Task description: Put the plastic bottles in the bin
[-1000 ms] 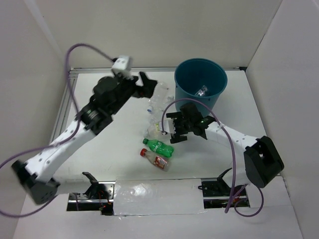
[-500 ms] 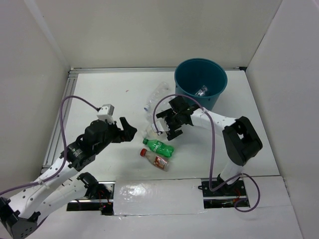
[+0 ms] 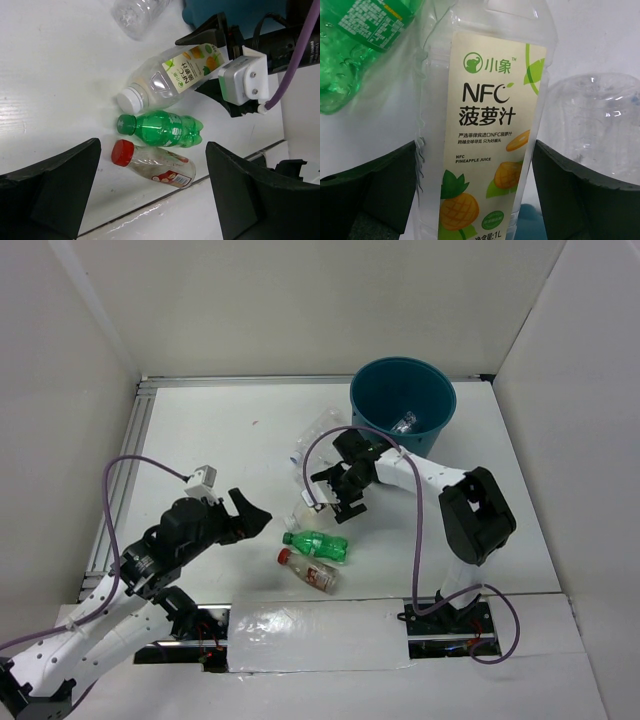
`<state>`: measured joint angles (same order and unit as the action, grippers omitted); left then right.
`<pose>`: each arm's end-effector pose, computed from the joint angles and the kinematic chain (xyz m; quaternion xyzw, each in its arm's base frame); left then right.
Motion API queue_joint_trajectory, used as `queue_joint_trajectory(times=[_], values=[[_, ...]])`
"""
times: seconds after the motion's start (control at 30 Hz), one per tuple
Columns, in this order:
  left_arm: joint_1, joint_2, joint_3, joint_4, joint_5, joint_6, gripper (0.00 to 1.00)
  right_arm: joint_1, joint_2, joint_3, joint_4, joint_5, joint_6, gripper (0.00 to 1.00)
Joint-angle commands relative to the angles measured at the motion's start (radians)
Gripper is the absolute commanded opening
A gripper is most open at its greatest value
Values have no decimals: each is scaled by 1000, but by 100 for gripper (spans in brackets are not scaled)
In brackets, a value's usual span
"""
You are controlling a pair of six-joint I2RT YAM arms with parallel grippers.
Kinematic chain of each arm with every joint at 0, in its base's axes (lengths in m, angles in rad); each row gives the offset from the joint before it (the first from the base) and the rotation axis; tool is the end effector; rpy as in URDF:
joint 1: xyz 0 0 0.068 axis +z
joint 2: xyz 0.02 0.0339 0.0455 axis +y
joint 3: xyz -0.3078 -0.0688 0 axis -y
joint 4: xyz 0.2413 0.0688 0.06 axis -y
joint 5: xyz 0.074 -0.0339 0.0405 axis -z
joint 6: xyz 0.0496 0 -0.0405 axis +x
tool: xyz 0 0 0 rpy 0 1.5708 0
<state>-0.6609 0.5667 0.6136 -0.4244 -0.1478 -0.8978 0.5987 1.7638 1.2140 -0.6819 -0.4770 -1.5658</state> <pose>0.0936 -0.0636 0.3046 -0.1387 0.8143 -0.3504 0.4415 0.2808 0.2191 0.2293 -0.8644 0.4143 0.1299 0.2534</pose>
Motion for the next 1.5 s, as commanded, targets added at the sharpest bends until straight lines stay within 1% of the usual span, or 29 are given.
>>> queue_joint_trajectory(times=[0.0, 0.03, 0.07, 0.1, 0.13, 0.17, 0.2, 0.23, 0.27, 0.3, 0.5, 0.57, 0.6, 0.67, 0.7, 0.73, 0.83, 0.9, 0.97, 1.0, 1.07, 1.13, 1.2, 1.27, 1.3, 1.43, 1.47], values=[[-8, -4, -9, -8, 34, -47, 98, 27, -38, 58, -128, -37, 146, 8], [-8, -4, -9, -19, 43, -61, 98, 36, -53, 70, -119, -46, 177, 8], [-8, -4, -9, -36, 44, -75, 98, 36, -87, 81, -105, -64, 247, 8], [-8, -4, -9, -57, 44, -114, 98, 50, -104, 108, -105, -77, 281, 8], [-8, -4, -9, -110, 44, -142, 98, 61, -119, 122, -93, -89, 314, 7], [-8, -4, -9, -137, 44, -171, 98, 61, -151, 136, -73, -98, 385, 6], [-8, -4, -18, -175, 44, -250, 97, 94, -180, 168, -47, -98, 454, 4], [-8, -4, -18, -195, 44, -251, 97, 95, -181, 168, -47, -98, 455, 4], [-8, -4, -18, -214, 56, -312, 97, 95, -211, 168, -12, -80, 522, 2], [-8, -13, -18, -226, 56, -337, 97, 107, -225, 180, 4, -80, 550, 0], [-8, -50, -64, -240, 100, -541, 97, 107, -316, 220, 117, 1, 725, 0], [-8, -50, -75, -215, 114, -566, 97, 84, -334, 243, 159, 11, 777, 0], [-8, -25, -75, -205, 123, -575, 97, 73, -345, 260, 194, 23, 827, 0], [-8, 5, -87, -165, 149, -587, 97, 31, -345, 327, 225, 23, 880, 0], [-8, 63, -101, -125, 187, -598, 97, 3, -354, 370, 282, 23, 951, 0], [-8, 64, -101, -125, 188, -610, 97, 3, -354, 389, 283, 23, 952, 0], [-17, 122, -140, -10, 249, -633, 97, -69, -345, 468, 352, 67, 1009, 0], [-29, 177, -159, 62, 260, -644, 97, -138, -333, 501, 352, 80, 1009, 0], [-43, 212, -160, 88, 269, -653, 97, -192, -323, 501, 352, 80, 1009, 0], [-58, 246, -160, 101, 269, -653, 97, -253, -323, 501, 352, 55, 1009, 0], [-77, 281, -160, 122, 257, -667, 99, -325, -323, 464, 352, 12, 994, 6], [-109, 329, -160, 163, 257, -677, 99, -364, -303, 455, 315, -32, 983, 14], [-131, 355, -169, 202, 246, -707, 99, -413, -303, 432, 297, -67, 983, 43], [-167, 387, -169, 213, 235, -725, 99, -436, -303, 417, 279, -77, 995, 79], [-180, 397, -178, 223, 222, -734, 99, -460, -303, 404, 278, -95, 1006, 100], [-233, 456, -169, 234, 191, -770, 99, -507, -316, 395, 246, -179, 1043, 100], [-252, 472, -160, 234, 182, -779, 99, -520, -341, 395, 246, -202, 1043, 100]])
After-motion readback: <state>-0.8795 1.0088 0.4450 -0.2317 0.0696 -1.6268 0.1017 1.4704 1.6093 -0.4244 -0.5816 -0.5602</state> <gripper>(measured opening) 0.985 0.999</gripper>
